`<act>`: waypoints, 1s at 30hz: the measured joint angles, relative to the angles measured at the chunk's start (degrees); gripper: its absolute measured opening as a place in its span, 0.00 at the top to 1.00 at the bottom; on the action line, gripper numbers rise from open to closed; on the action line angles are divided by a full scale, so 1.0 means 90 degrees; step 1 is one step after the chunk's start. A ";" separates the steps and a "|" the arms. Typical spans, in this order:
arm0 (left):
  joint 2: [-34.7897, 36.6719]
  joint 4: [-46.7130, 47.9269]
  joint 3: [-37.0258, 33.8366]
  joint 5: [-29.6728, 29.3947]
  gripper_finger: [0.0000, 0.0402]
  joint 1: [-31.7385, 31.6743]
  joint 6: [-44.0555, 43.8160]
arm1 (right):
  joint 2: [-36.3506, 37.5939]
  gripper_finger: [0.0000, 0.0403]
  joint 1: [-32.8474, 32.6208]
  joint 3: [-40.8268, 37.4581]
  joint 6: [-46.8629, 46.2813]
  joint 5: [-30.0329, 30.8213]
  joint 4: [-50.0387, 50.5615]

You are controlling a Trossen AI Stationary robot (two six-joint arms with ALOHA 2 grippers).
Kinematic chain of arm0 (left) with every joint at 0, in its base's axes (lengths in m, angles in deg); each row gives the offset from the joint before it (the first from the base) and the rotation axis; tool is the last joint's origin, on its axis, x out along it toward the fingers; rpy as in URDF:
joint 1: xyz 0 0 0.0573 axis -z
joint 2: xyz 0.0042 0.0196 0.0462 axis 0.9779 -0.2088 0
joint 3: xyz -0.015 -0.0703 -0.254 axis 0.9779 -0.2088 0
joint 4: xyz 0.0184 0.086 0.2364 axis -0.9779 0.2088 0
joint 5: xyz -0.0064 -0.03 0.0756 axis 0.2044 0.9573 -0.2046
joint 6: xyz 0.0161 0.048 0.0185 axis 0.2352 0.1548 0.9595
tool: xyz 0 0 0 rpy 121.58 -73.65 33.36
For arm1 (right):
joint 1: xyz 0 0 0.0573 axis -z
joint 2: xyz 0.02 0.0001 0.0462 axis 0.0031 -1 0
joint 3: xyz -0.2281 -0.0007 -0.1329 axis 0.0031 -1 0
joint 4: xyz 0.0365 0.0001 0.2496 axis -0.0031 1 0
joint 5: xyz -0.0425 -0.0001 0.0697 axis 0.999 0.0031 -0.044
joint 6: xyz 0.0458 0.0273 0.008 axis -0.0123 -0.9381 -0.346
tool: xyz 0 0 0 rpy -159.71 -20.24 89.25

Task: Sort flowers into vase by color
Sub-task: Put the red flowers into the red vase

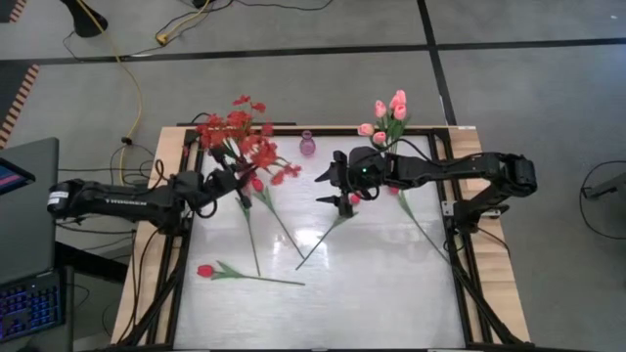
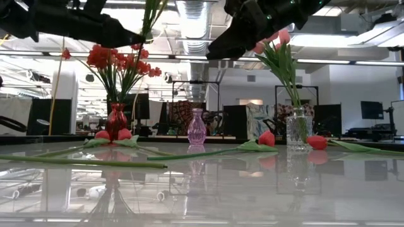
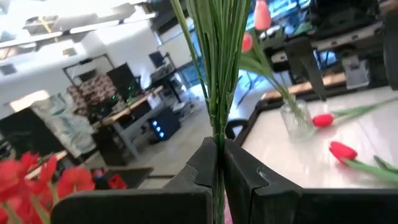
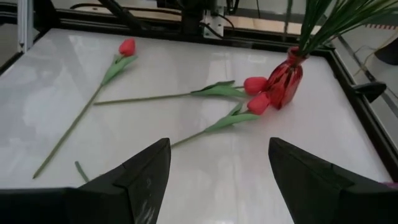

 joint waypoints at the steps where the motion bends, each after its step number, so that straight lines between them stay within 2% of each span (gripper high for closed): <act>1: -0.0002 0.0072 0.0000 -0.0296 1.00 0.0188 -0.0038 | 0.0000 0.26 0.0000 0.0000 0.0001 0.0000 0.0041; 6: 0.0000 0.0547 -0.0097 -0.2117 1.00 0.1254 -0.0460 | 0.0000 0.26 -0.0011 0.0000 0.0003 -0.0018 0.0234; 11: 0.0000 0.0598 -0.0334 -0.3230 1.00 0.2090 -0.0568 | 0.0000 0.26 -0.0012 0.0000 0.0060 -0.0023 0.0269; 15: 0.0000 0.0603 -0.0632 -0.3886 1.00 0.2300 -0.0684 | 0.0000 0.26 -0.0014 0.0000 0.0200 -0.0024 0.0290; 20: 0.0000 0.0221 -0.0969 -0.3979 1.00 0.1860 -0.0620 | 0.0000 0.26 -0.0015 0.0000 0.0268 -0.0025 0.0281; 25: 0.0000 -0.0880 -0.1056 -0.2850 1.00 0.1281 -0.0101 | 0.0000 0.26 -0.0025 0.0000 0.0238 -0.0025 0.0254; 30: 0.0061 -0.1242 -0.1055 -0.2407 1.00 0.0670 0.0594 | 0.0000 0.26 -0.0097 0.0000 0.0169 -0.0026 0.0261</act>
